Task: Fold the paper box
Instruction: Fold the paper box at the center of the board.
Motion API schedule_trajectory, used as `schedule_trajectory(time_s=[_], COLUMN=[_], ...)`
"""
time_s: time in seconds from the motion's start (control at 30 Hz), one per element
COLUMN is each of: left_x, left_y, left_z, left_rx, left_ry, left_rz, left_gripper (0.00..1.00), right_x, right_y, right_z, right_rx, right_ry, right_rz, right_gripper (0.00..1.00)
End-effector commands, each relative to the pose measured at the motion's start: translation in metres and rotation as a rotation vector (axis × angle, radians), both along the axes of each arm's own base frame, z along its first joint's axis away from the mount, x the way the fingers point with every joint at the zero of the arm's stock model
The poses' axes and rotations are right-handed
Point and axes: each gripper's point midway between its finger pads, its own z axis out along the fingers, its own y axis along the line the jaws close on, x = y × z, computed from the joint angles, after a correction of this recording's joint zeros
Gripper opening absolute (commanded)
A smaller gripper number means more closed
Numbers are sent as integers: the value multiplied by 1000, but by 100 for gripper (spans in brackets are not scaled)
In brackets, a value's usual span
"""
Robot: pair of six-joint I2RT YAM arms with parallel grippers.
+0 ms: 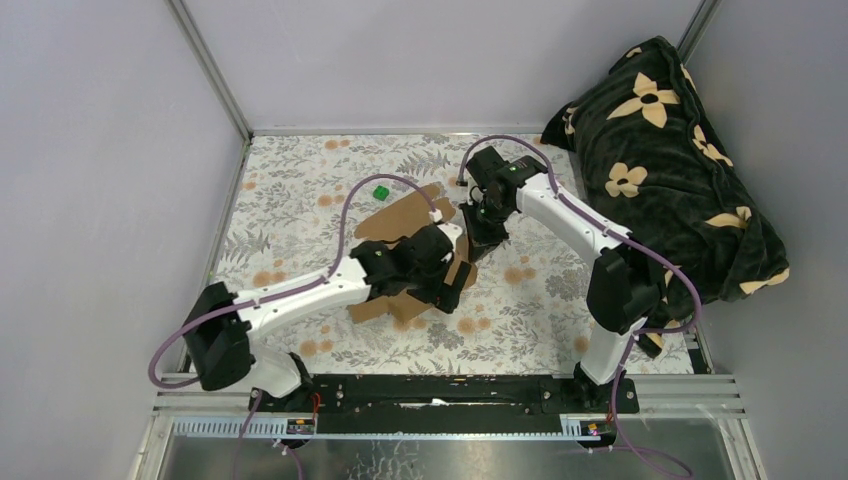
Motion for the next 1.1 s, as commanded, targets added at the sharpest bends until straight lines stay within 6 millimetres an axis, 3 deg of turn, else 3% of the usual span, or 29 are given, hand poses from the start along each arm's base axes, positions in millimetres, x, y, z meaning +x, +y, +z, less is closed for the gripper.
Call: schedule_trajectory(time_s=[0.0,0.33,0.6,1.07], left_x=[15,22,21,17], left_y=[4,9,9,9], left_z=[-7,-21,-25,-37], left_rx=[171,334,332,340], left_ry=[-117,-226,-236,-221], left_rz=[29,73,76,61], left_gripper=[99,99,83,24], right_x=[-6,-7,-7,-4], right_y=[5,2,0,2], right_z=[11,18,23,31], right_rx=[56,119,169,249], right_ry=[30,38,45,70], right_rz=[26,22,14,9], right_gripper=[0,0,0,0])
